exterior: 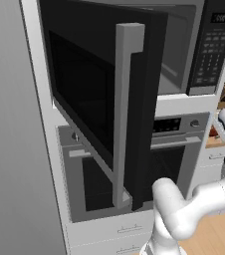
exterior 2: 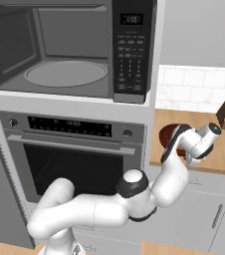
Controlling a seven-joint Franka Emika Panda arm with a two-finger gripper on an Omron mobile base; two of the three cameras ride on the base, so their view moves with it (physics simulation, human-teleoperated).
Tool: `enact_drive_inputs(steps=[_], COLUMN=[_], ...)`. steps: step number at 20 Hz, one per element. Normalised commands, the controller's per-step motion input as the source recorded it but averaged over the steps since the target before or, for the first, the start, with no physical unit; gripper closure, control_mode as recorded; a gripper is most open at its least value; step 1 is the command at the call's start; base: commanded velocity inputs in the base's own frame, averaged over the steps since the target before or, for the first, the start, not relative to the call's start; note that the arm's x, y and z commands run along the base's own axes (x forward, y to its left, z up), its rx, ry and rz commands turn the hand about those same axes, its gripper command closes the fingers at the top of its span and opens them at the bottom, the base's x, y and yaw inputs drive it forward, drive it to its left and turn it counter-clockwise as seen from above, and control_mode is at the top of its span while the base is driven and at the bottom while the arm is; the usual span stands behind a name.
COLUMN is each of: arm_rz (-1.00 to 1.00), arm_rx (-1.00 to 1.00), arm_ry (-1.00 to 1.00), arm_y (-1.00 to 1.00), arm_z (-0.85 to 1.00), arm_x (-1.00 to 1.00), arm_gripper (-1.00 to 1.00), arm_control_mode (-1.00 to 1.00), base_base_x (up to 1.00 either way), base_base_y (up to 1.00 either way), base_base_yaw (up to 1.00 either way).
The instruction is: Open the microwave, place the bowl with waffle inside the microwave, then close the microwave door and turn it on.
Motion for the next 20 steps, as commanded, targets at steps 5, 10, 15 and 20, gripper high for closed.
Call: enact_drive_inputs(steps=[5, 10, 15, 20], arm_rz=[0.0, 0.0, 0.02, 0.05], arm_rx=[-0.01, -0.07, -0.18, -0.23], arm_ry=[-0.02, -0.22, -0.25, -0.42], arm_y=[0.0, 0.0, 0.01, 0.0], arm_z=[-0.05, 0.03, 0.0, 0.39], arm_x=[-0.02, -0.83, -1.0, -1.0], arm_gripper=[1.0, 1.0, 1.0, 1.0], arm_control_mode=[-1.0, -1.0, -1.0, -1.0], base_base_x=[0.0, 0.0, 0.0, 0.0], base_base_y=[0.0, 0.0, 0.0, 0.0], base_base_yaw=[0.0, 0.0, 0.0, 0.0])
